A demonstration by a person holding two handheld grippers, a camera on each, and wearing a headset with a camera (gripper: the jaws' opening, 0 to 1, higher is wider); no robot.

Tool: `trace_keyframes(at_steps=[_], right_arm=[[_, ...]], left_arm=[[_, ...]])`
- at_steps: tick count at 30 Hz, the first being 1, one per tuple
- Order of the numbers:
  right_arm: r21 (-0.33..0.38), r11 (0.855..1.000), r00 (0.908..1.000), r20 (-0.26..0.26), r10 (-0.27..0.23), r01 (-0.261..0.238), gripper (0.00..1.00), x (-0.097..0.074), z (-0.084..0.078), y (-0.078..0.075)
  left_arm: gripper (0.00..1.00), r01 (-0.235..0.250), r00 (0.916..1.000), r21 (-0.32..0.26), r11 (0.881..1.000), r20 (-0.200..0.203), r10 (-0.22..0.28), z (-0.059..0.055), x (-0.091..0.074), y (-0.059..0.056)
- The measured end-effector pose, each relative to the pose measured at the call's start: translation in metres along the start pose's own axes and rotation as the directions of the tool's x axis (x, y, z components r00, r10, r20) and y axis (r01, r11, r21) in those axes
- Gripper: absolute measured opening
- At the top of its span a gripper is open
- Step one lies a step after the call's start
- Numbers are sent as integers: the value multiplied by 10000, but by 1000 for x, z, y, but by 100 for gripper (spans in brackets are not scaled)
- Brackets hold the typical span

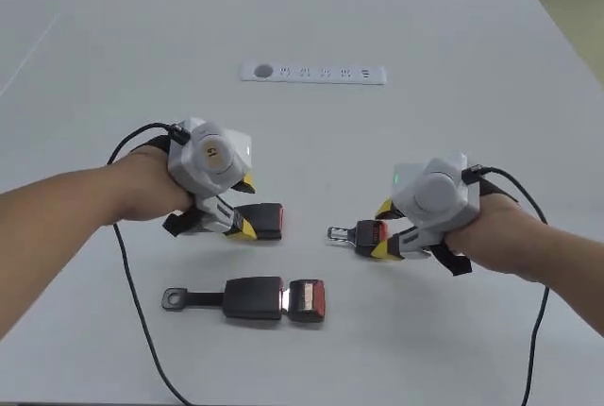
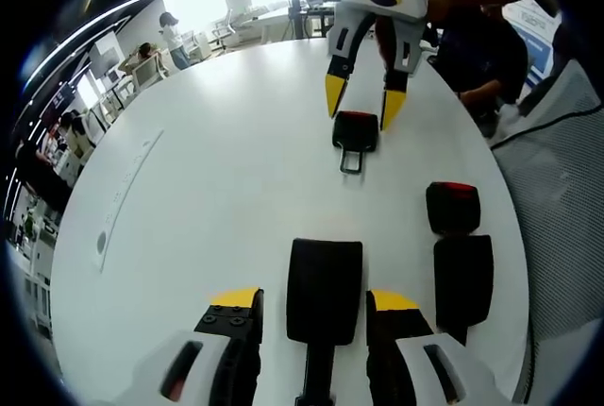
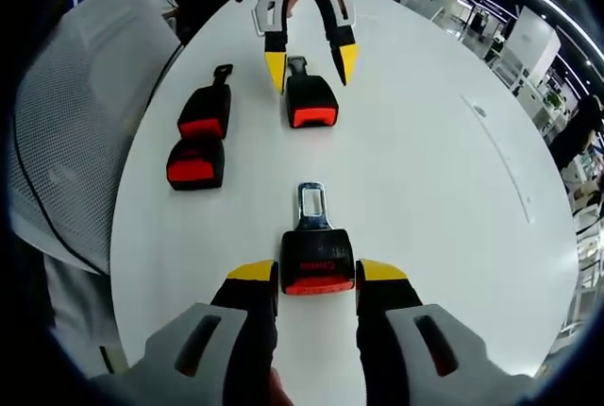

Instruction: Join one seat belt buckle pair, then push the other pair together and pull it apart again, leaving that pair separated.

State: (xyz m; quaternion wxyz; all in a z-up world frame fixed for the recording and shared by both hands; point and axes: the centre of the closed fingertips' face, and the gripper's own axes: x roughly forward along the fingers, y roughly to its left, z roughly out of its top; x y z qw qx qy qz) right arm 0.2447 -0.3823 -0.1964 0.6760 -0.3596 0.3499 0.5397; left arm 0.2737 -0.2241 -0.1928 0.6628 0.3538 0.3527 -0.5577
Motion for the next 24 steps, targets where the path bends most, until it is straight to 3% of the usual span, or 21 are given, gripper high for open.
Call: trace_keyframes(at_steps=[3,7,12,20,24], right_arm=[[-14,9999,9999,-44,101,-101,31,-1,-1,0],[-62,9997,9997,-115,221,-221,31,5,-5,-2],[-211,9985,9986,-110,512,-515,31,5,-5,-1],[-419,9959,9968,-46,802,-803,31,6,-5,1],[-831,9915,9947,-317,979,-1003,31,6,-7,-2]], left_arm=[[36,257,9997,146,9996,-64,-256,0,3,-4],[35,359,9990,320,9988,-282,-350,-6,8,-9],[34,350,9987,384,9986,-378,-336,-10,8,-7],[33,280,9987,535,9982,-436,-257,-8,8,-12],[33,436,9979,673,9968,-517,-401,-8,8,-17]])
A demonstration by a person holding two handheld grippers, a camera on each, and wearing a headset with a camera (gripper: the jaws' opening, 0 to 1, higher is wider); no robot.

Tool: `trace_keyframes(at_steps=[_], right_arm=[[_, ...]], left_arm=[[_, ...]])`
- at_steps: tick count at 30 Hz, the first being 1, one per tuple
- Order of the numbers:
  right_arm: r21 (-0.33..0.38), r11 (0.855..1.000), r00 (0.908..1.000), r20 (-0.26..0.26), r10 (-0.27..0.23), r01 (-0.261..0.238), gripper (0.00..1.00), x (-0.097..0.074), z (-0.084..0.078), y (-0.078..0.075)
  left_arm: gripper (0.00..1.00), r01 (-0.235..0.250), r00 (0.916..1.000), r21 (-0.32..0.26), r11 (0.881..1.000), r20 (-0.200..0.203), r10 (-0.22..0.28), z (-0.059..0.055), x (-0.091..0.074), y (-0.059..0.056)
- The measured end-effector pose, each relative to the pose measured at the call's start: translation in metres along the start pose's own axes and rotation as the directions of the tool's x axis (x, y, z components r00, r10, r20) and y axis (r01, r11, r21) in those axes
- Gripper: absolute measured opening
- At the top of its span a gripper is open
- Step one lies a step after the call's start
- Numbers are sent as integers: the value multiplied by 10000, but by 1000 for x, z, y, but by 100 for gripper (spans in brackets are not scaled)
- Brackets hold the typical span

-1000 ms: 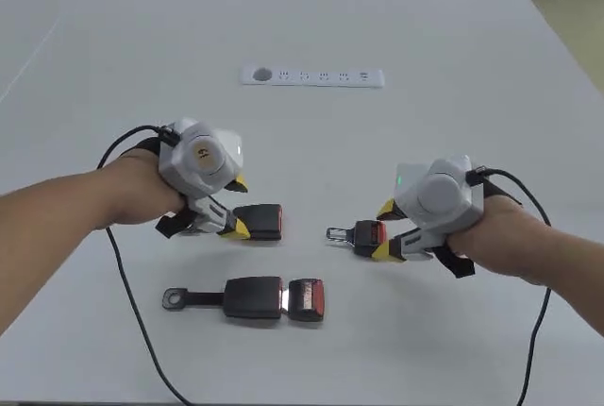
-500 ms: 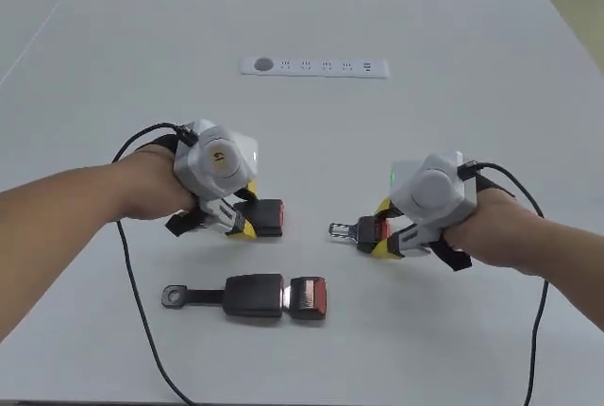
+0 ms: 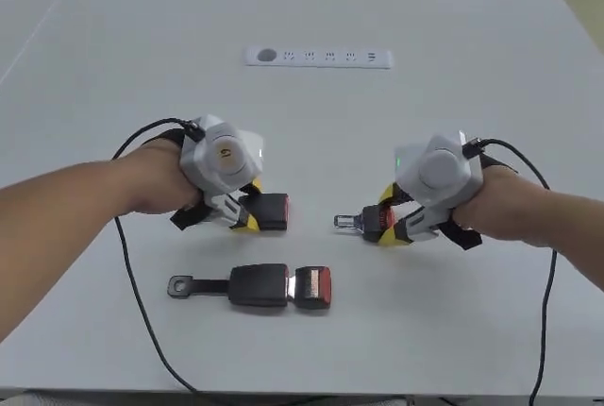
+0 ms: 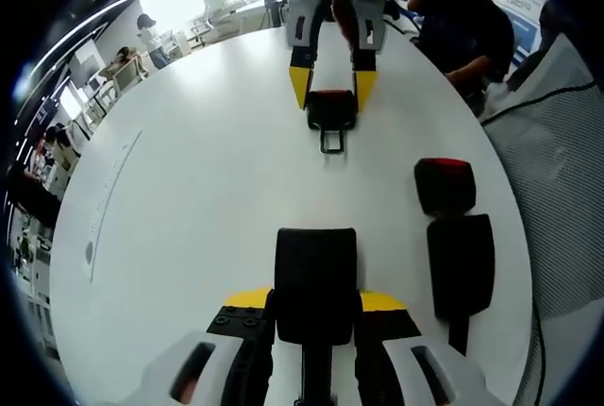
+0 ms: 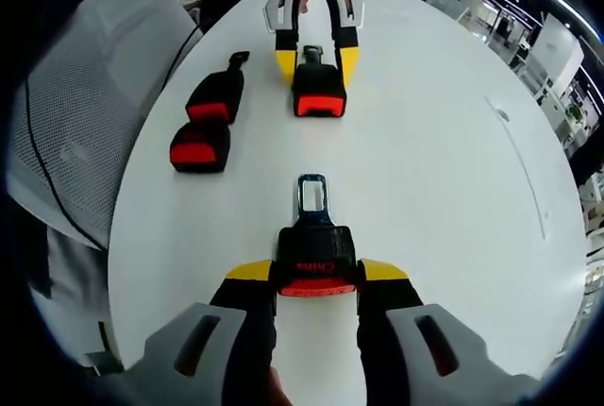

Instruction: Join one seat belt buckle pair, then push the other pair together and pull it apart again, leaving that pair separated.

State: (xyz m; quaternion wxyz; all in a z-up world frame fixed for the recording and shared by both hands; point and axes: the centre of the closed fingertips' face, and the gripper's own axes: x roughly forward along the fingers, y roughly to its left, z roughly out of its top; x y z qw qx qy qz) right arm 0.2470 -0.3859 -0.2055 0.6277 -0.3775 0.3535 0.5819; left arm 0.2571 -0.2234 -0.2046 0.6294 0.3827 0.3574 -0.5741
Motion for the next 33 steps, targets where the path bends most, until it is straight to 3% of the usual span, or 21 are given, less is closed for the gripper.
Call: trace_keyframes(at_steps=[8,11,21,25,33], right_arm=[[-237,9997,9999,-126,36,-39,31,1,-1,-1],[-210,9998,10000,-68,41,-42,31,1,-1,-2],[-240,9996,9999,-26,-144,144,31,3,6,-3],[-306,9994,9999,32,-133,134,31,6,14,1],[-346,9991,9993,286,-232,242,31,16,34,-2]], left_arm=[[33,-184,9998,-311,9993,96,187,-2,0,-1],[33,-179,9998,-17,9998,-61,179,-2,0,-1],[33,-191,9995,106,9998,-251,194,-5,1,0],[33,-198,9997,125,9997,-132,200,-3,0,-2],[33,-157,9995,140,9998,-260,160,-3,1,-1]])
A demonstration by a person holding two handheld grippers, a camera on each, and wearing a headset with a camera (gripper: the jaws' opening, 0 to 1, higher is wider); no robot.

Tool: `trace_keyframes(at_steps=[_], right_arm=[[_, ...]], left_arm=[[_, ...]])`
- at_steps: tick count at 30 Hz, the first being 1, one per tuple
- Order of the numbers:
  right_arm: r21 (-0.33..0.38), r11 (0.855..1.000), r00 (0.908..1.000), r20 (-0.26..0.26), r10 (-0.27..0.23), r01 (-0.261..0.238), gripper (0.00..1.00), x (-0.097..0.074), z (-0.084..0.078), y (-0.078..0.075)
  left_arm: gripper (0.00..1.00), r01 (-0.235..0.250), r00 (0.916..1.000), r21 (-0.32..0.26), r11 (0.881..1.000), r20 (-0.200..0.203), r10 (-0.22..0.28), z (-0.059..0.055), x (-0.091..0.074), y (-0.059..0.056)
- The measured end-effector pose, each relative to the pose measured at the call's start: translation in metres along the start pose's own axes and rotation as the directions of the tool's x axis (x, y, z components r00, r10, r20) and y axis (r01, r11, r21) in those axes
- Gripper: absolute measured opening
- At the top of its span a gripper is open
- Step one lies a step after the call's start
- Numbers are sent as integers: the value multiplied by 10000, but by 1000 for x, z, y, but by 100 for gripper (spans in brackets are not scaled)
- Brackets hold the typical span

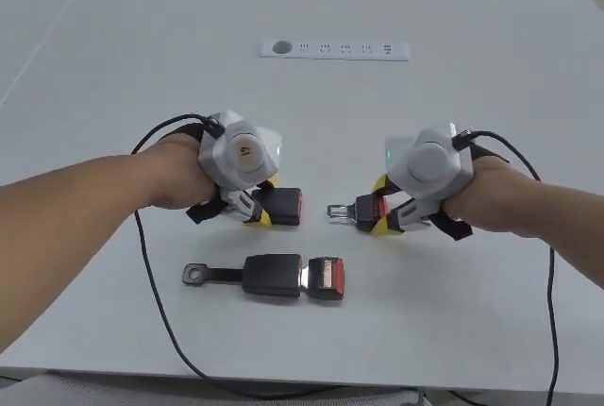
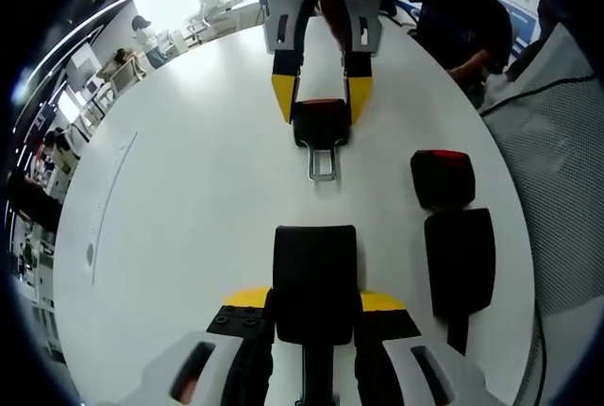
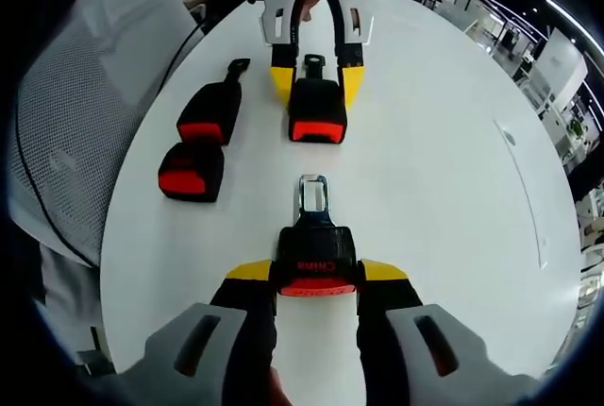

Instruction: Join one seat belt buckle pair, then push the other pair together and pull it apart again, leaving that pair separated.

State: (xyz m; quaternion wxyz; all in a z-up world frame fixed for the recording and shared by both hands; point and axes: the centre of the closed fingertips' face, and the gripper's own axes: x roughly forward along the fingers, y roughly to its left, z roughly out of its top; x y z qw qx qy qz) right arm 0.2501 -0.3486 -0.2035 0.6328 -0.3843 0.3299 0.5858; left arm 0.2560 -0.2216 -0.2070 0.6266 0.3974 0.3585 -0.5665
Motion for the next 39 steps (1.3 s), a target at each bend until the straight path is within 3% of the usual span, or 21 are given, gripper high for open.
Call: trace_keyframes(at_steps=[5,12,28,39], right_arm=[[110,9998,9998,101,-161,160,30,7,11,-5],[22,9998,9997,94,-204,204,30,12,23,-1],[-411,9980,9988,-99,-489,484,30,19,34,-3],[-316,9980,9981,280,-547,556,30,22,45,-3]], left_arm=[[33,2,10000,-21,10000,-38,-2,-2,1,1],[33,-39,10000,-83,10000,-71,39,-4,3,4],[33,-95,9999,-103,9999,-125,94,-3,3,2],[33,-108,9999,-121,9999,-63,107,0,0,0]])
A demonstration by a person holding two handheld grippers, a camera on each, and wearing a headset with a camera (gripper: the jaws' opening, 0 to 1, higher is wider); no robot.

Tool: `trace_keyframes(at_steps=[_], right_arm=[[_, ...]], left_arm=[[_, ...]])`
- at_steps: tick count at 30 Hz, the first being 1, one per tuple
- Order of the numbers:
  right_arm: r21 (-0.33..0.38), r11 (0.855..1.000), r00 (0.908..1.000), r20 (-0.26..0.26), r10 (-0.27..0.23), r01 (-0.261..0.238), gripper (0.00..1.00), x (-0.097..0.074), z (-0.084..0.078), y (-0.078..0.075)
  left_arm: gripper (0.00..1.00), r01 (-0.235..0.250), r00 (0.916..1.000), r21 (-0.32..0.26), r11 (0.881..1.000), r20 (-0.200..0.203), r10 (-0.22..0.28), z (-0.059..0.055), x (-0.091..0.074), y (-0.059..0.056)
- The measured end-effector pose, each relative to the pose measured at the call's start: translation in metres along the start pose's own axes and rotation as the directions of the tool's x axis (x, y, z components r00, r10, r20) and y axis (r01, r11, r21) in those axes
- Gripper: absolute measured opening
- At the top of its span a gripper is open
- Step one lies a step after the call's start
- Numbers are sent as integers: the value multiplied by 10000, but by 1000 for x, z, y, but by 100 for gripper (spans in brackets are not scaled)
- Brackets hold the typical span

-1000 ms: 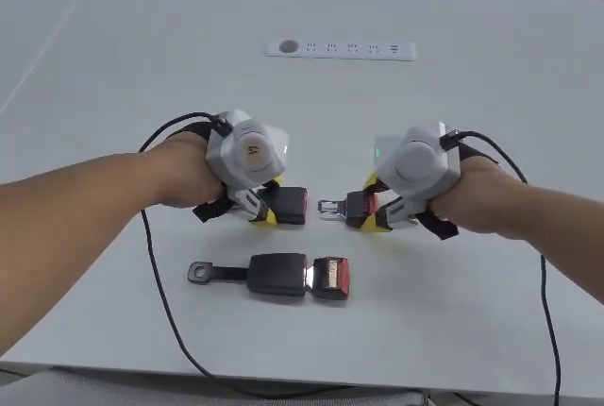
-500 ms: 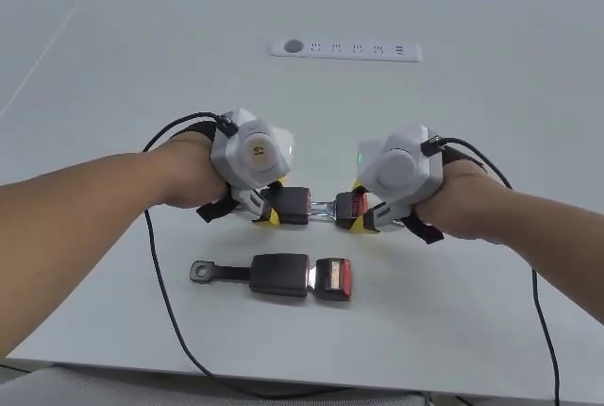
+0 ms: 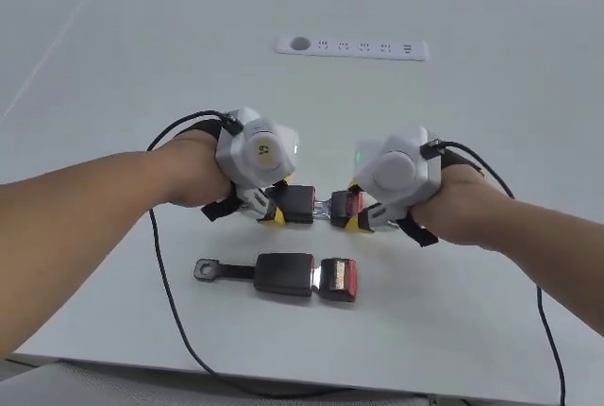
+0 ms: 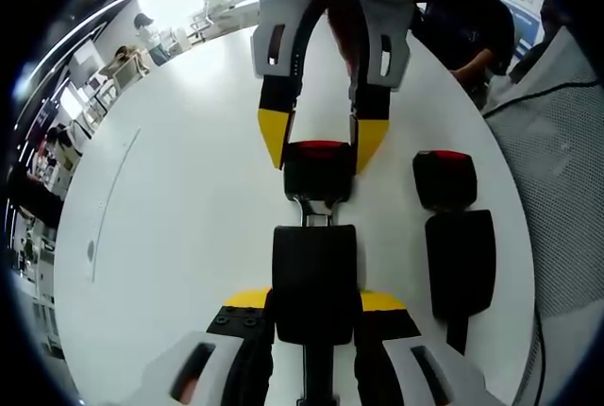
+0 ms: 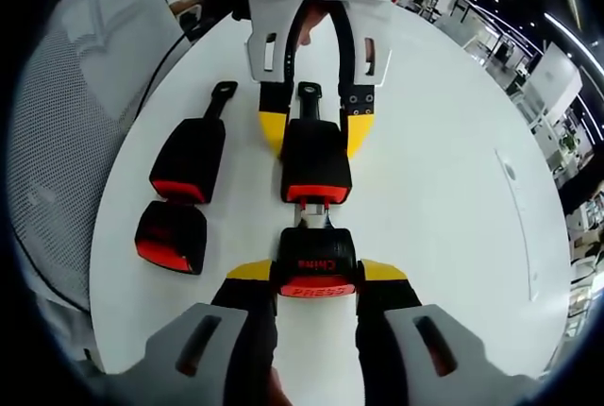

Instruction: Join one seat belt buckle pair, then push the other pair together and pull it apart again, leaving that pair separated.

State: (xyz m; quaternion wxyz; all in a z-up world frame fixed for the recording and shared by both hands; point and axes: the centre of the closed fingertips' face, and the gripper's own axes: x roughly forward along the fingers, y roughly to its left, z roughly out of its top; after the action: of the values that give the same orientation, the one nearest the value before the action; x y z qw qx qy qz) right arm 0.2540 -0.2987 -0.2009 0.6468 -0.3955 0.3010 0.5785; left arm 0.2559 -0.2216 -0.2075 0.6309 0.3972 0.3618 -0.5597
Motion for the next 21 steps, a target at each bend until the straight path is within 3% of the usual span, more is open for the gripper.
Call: trace_keyframes(at_steps=[21], right_arm=[[401,9987,9990,316,312,-324,27,4,7,3]], left_arm=[[32,263,9995,103,9996,188,-265,2,-1,-2]])
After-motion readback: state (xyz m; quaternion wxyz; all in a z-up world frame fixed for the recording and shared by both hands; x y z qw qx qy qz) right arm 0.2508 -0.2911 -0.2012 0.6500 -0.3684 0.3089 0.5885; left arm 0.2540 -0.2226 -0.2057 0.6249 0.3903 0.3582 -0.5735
